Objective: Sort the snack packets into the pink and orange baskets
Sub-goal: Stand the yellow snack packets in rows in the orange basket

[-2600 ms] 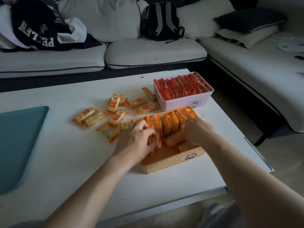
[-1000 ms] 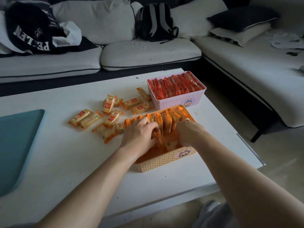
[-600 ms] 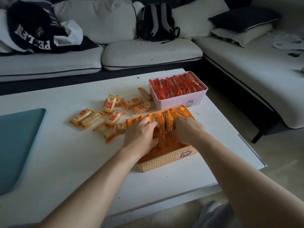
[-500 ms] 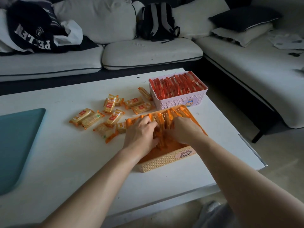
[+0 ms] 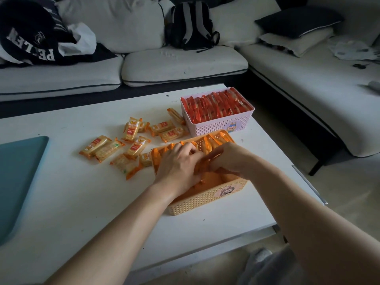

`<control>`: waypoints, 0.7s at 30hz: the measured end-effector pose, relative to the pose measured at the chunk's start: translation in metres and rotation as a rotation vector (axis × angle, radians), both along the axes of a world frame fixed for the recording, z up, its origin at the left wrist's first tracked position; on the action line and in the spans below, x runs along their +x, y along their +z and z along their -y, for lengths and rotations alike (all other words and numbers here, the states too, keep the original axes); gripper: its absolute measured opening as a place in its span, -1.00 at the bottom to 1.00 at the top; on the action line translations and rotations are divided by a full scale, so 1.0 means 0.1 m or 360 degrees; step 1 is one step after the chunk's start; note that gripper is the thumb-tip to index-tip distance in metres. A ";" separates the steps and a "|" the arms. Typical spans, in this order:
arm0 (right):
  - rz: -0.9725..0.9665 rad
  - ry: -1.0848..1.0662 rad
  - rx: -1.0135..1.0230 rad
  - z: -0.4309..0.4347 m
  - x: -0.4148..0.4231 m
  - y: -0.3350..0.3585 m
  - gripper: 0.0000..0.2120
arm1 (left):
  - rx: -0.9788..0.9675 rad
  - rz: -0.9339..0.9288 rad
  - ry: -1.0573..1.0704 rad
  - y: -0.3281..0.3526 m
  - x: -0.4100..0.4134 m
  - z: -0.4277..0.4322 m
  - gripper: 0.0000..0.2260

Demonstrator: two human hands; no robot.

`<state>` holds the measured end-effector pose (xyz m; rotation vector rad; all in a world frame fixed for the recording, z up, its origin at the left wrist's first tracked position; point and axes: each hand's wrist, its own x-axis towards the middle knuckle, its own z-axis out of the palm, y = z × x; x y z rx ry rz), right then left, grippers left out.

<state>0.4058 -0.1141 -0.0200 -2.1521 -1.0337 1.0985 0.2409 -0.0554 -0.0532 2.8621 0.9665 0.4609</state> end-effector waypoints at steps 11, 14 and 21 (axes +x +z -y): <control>0.1355 0.0555 -0.0319 0.07 -0.06 -0.07 -0.94 | -0.0017 0.0017 0.0028 0.02 0.04 -0.04 -0.77; 0.1341 0.0423 -0.0387 -0.01 -0.15 -0.21 -0.70 | -0.0064 0.0023 0.0023 0.03 0.02 -0.04 -0.77; 0.1126 0.0328 -0.0385 -0.06 -0.13 -0.25 -0.59 | -0.0126 0.0032 0.0034 0.01 -0.01 -0.06 -0.76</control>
